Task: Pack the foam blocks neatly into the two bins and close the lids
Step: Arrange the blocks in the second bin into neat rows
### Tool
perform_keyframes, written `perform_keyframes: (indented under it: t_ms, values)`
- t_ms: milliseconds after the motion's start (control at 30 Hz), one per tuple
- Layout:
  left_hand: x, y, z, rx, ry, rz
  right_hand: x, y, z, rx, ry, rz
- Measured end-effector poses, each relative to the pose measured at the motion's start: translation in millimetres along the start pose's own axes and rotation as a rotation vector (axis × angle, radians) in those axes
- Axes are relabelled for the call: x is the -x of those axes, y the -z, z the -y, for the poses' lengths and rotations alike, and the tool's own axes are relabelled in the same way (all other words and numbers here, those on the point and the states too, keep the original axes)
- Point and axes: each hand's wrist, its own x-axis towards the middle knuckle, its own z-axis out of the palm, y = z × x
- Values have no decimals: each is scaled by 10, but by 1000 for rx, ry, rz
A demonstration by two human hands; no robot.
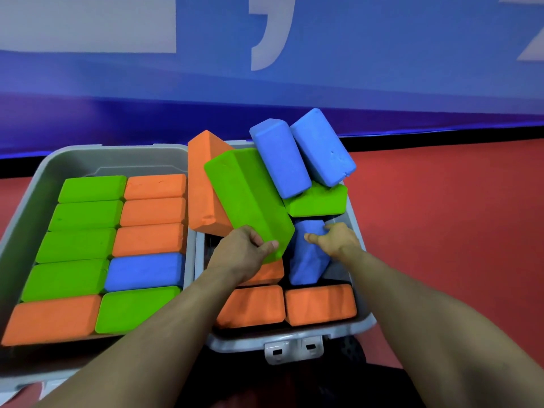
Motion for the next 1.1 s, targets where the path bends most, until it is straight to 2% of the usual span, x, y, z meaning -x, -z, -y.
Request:
perform_keyframes:
  t_ms: [200,600,833,967,1100]
  values:
    - [19,13,-19,8,12,-5,57,224,127,-349,-185,80]
    - [70,106,-8,36,42,4,392,484,252,-348,-242,59]
    - [110,116,-91,11,38,16,452,499,141,-635,-314,112]
    - [238,50,-237,-120,-121,71,538,511,16,-719,-339,187]
    - [462,-71,-281,-529,-317,61,653,605,4,-749,-320,253]
